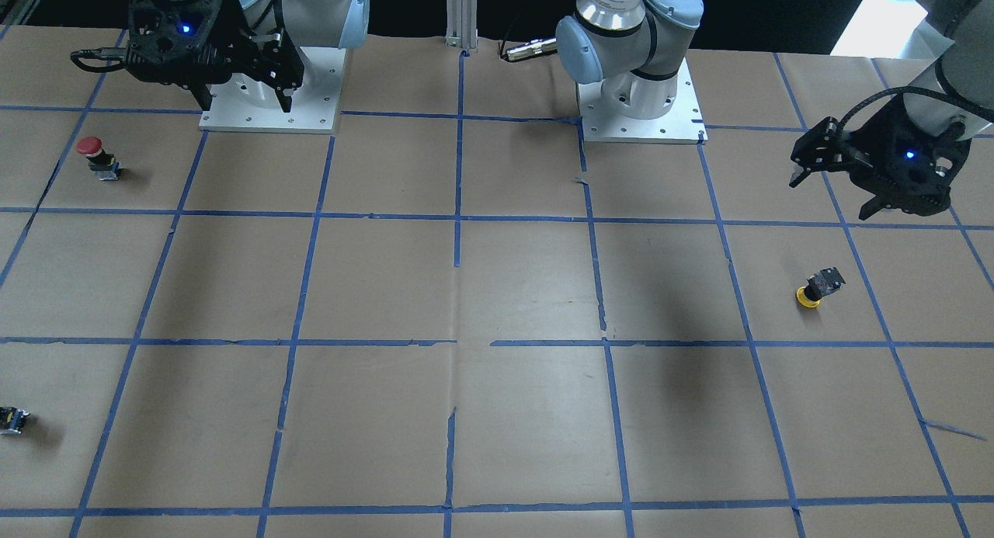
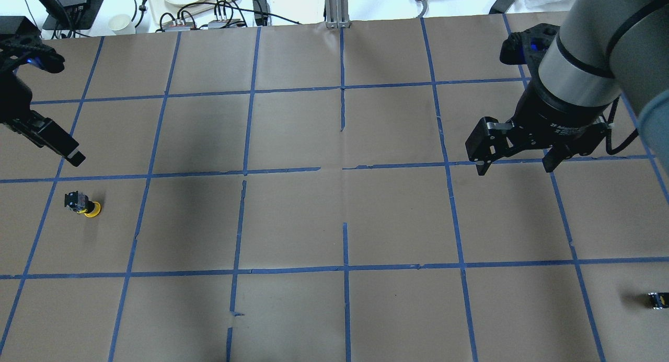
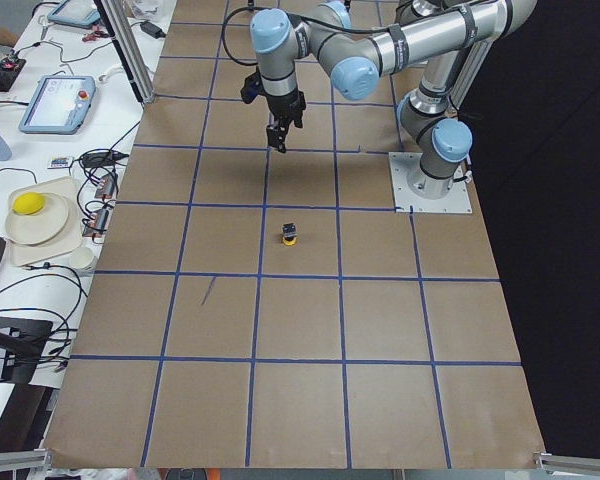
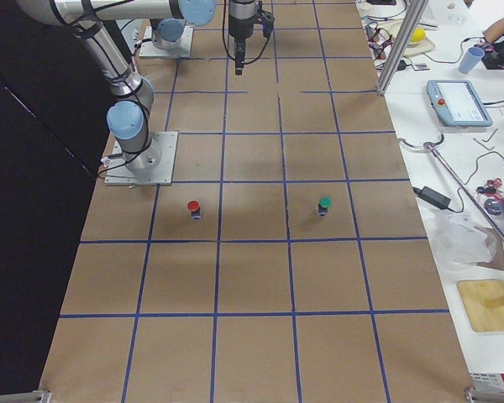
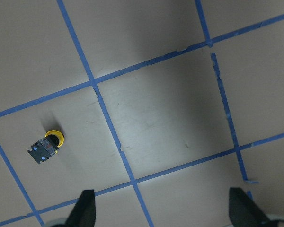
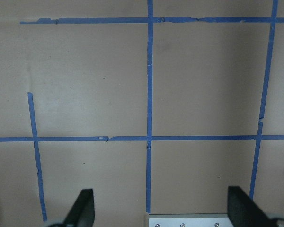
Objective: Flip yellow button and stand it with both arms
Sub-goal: 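Lower the left gripper over the yellow button and close on its body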
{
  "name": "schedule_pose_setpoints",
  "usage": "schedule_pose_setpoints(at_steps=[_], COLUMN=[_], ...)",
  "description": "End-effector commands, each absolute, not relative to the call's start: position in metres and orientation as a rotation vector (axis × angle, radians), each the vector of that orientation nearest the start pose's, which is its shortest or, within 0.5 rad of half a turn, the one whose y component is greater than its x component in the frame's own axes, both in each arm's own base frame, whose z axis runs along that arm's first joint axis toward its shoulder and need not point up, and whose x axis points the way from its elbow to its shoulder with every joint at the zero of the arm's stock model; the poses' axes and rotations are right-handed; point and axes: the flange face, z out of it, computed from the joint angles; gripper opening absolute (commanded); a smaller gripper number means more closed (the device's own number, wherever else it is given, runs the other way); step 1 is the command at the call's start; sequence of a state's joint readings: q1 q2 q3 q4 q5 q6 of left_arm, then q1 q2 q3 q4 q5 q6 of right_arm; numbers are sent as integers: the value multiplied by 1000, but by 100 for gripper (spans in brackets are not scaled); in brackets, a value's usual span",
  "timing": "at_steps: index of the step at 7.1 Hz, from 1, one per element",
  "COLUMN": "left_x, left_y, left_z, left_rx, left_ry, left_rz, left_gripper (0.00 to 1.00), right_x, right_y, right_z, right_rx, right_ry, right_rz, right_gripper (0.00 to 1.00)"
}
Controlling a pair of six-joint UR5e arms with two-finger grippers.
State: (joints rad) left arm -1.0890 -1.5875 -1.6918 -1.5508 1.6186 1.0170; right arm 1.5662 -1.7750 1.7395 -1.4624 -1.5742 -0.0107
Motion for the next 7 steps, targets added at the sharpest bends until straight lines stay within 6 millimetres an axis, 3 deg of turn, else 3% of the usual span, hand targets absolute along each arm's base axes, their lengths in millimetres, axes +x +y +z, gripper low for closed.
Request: schedule_pose_setpoints(at_steps=[1, 2, 3, 6, 7], left_x=[167, 183, 196, 213, 231], left_y=[-474, -468, -468, -473, -471], left_z=[373, 348, 310, 258, 242], left_rx=[1107, 1225, 1402, 1824, 1874], left_ry=[2975, 2885, 2756, 2524, 2518], left_rz=[120, 70, 35, -96, -84], left_gripper=[99, 99, 99, 98, 99], right_x=[131, 130, 130, 130, 130], right_y=[-398, -398, -398, -398, -398], right_z=[486, 486, 486, 486, 486], right_rx=[-13, -13, -15, -13, -13], right_ry=[3148, 3149, 3149, 3152, 3151], right_rz=[118, 119, 119, 119, 119], right_gripper=[100, 100, 100, 100, 100])
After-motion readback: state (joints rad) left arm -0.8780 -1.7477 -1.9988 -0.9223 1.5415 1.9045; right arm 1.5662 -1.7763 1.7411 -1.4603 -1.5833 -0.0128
